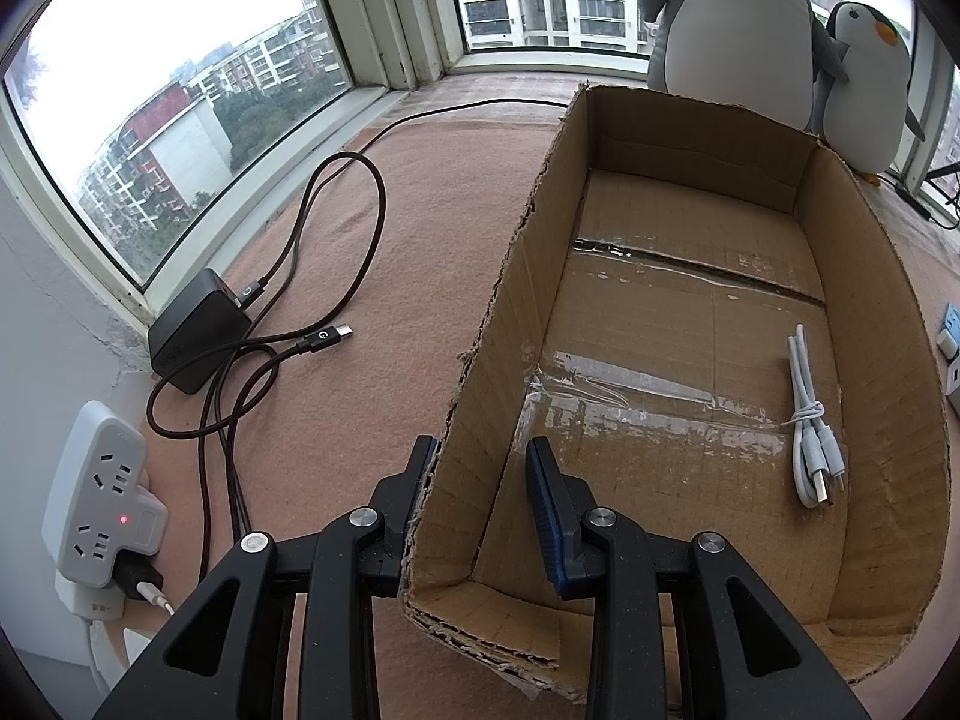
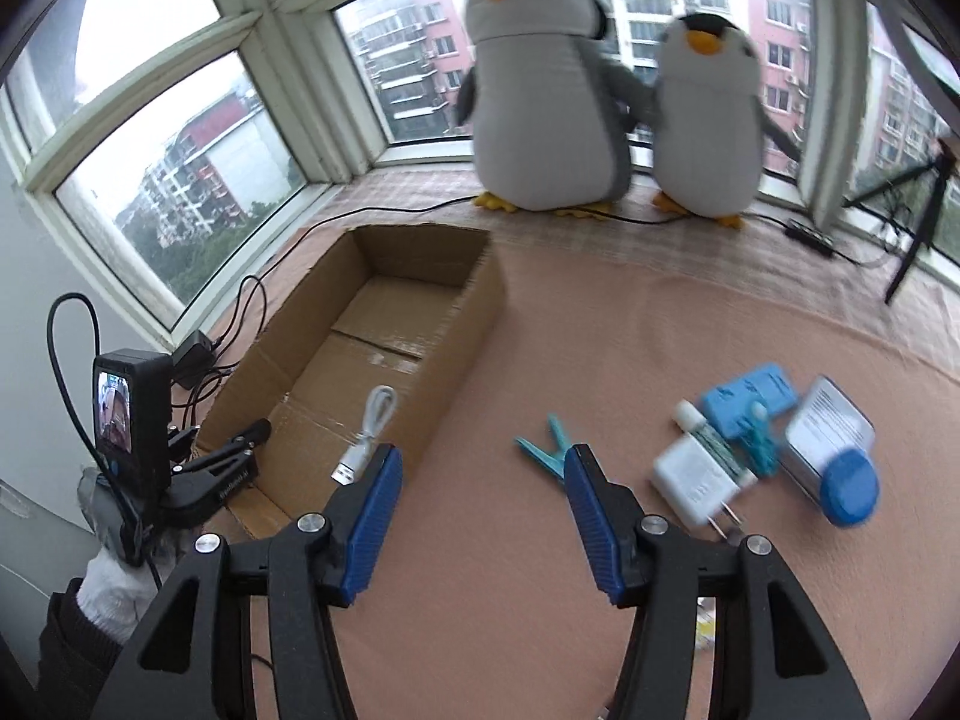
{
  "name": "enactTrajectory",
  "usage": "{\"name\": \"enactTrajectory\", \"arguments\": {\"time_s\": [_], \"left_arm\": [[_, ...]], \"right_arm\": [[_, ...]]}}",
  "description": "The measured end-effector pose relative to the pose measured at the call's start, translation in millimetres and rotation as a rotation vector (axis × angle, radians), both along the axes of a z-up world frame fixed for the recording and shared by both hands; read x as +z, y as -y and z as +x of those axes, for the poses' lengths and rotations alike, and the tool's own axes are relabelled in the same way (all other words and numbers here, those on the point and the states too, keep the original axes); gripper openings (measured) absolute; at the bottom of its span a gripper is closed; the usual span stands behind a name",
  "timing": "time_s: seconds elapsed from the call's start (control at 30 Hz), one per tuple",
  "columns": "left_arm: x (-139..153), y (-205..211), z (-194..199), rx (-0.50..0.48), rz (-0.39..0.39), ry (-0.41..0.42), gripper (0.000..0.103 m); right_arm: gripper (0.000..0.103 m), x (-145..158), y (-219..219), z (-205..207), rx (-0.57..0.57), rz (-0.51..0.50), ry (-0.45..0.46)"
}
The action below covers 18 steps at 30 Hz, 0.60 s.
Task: Organize rigid objects
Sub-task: 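Move the right gripper back to the black pen and close on it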
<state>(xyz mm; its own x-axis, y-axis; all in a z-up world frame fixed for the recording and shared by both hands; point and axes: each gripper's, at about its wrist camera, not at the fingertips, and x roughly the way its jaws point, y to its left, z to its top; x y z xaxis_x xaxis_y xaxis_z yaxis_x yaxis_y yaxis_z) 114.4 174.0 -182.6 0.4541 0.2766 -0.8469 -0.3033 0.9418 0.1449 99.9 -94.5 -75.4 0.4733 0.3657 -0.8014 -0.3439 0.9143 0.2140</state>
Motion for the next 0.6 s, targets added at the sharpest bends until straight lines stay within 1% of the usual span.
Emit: {"name": "enactTrajectory", "arguments": {"time_s": [0.13,0.3,0.43,0.53,0.57,0.6], "left_arm": [[0.1,0.7,0.1,-0.001,0.001,0.000,0.033],[0.0,0.9,0.0,-0.001,0.003,0.000,0.033],[-0.1,0.6,-0.2,-0.001,0.004,0.000,0.033],[-0.3,1.0,-0.7,-0.001,0.003,0.000,0.033],[-0.3,0.7,-0.4,-0.001,0.003,0.001,0.033],[-0.3,0.6,-0.4,-0.001,0.003,0.001,0.033]], "right_arm": [[0.052,-2.5,39.2,-7.2,-0.074,0.003,-0.028],[0.052,-16.6,79.0,-12.0,-0.131,0.004,-0.094],[0.052,-32.4,94.7,-13.8,-0.147,-0.023,-0.145],[0.052,-46.0,101.9,-12.6,-0.149,-0.002,-0.201],[0.050,-49.1,103.1,-12.9,-0.150,-0.004,-0.207],[0.045,-52.7,103.0,-11.3,-0.148,-0.011,-0.215]]}}
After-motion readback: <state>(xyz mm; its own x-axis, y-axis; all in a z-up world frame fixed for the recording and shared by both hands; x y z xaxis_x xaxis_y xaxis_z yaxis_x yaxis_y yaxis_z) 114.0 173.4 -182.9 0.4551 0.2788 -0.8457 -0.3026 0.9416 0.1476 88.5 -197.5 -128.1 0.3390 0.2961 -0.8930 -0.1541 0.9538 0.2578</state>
